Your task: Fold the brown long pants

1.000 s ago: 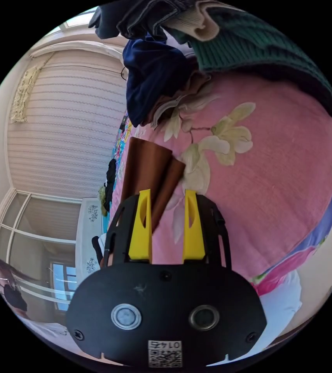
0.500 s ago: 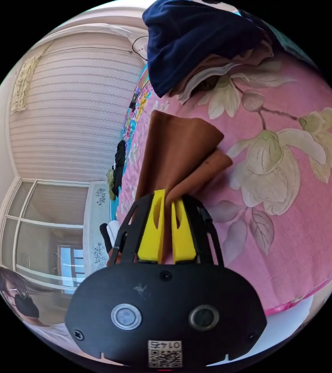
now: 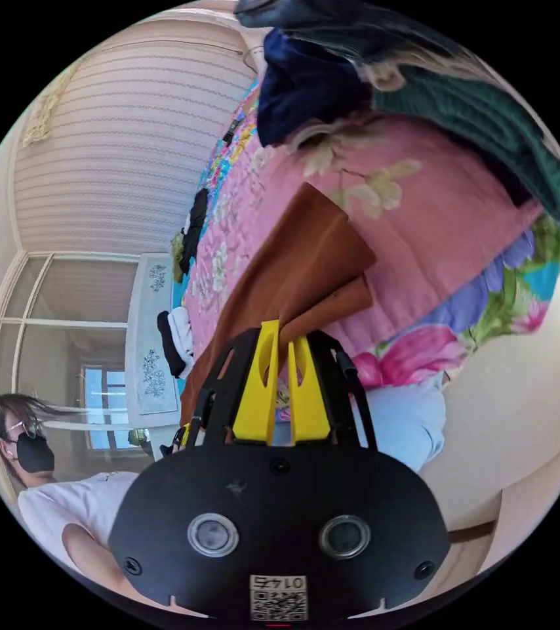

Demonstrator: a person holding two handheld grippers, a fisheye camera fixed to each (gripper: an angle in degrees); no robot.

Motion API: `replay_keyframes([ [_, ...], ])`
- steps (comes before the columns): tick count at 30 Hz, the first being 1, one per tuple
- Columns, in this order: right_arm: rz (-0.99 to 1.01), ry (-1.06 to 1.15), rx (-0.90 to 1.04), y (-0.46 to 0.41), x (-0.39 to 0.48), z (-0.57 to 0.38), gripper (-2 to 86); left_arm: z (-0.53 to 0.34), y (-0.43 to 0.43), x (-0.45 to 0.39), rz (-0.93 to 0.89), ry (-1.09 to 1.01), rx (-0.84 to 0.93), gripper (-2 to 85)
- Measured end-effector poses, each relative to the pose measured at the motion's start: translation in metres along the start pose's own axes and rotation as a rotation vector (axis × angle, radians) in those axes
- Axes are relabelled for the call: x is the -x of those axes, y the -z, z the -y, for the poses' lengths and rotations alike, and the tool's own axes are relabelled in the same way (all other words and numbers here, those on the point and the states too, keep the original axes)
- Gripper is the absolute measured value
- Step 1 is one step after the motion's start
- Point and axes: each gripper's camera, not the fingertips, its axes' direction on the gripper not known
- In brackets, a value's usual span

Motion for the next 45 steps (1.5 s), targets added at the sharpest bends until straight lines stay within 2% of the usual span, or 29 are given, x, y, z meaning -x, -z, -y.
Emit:
replay_keyframes([
  [3,-0.089,-0.115,-0.005,-0.003,-0.018,-0.025,1.7,-0.023,-0.007,0.013,-0.055,0.084,0.017,0.0],
  [5,-0.073,-0.169,-0.124,0.012,-0.018,-0.048,2.3,-0.038,0.004,0.006,-0.059,0.049,-0.035,-0.4],
  [8,-0.087,-0.185,-0.271,0.031,-0.006,-0.073,3.2,-0.06,0.014,-0.029,0.046,-0.146,-0.011,-0.8],
  [13,-0.136,-0.116,-0.274,0.013,0.034,-0.079,8.0,-0.097,-0.025,-0.125,0.263,-0.566,0.095,-0.2],
  [16,-0.119,-0.102,-0.298,-0.006,0.06,-0.071,12.3,-0.117,-0.05,-0.171,0.241,-0.71,0.082,2.5],
  [18,-0.128,-0.132,-0.297,-0.022,0.071,-0.064,12.3,-0.144,-0.083,-0.218,0.209,-0.892,0.11,5.6],
  [21,-0.185,-0.206,-0.227,-0.046,0.086,-0.051,6.0,-0.18,-0.13,-0.267,0.207,-1.042,0.201,6.3],
  [24,-0.152,-0.099,-0.233,-0.051,0.121,-0.053,1.8,-0.22,-0.169,-0.301,0.215,-1.172,0.293,6.4],
  [30,-0.175,-0.03,-0.213,-0.045,0.166,-0.064,0.9,-0.268,-0.21,-0.327,0.145,-1.206,0.371,5.9],
  [32,-0.273,-0.053,-0.111,-0.07,0.175,-0.055,1.7,-0.277,-0.219,-0.331,0.157,-1.215,0.376,6.0],
  [36,-0.507,-0.069,-0.1,-0.091,0.215,-0.054,2.2,-0.296,-0.226,-0.342,0.137,-1.216,0.366,6.1],
  [39,-0.626,0.112,-0.114,-0.117,0.282,-0.057,0.8,-0.319,-0.236,-0.352,0.15,-1.267,0.319,5.4],
  [40,-0.654,0.24,-0.073,-0.143,0.317,-0.058,0.4,-0.324,-0.24,-0.354,0.15,-1.276,0.314,5.1],
  [42,-0.655,0.468,0.056,-0.197,0.374,-0.062,0.0,-0.344,-0.256,-0.365,0.161,-1.306,0.279,0.7],
  [44,-0.569,0.738,0.3,-0.284,0.448,-0.075,-0.2,-0.362,-0.269,-0.376,0.157,-1.364,0.258,-0.4],
  [45,-0.558,0.804,0.355,-0.306,0.466,-0.08,-0.3,-0.374,-0.28,-0.382,0.167,-1.411,0.251,-0.7],
])
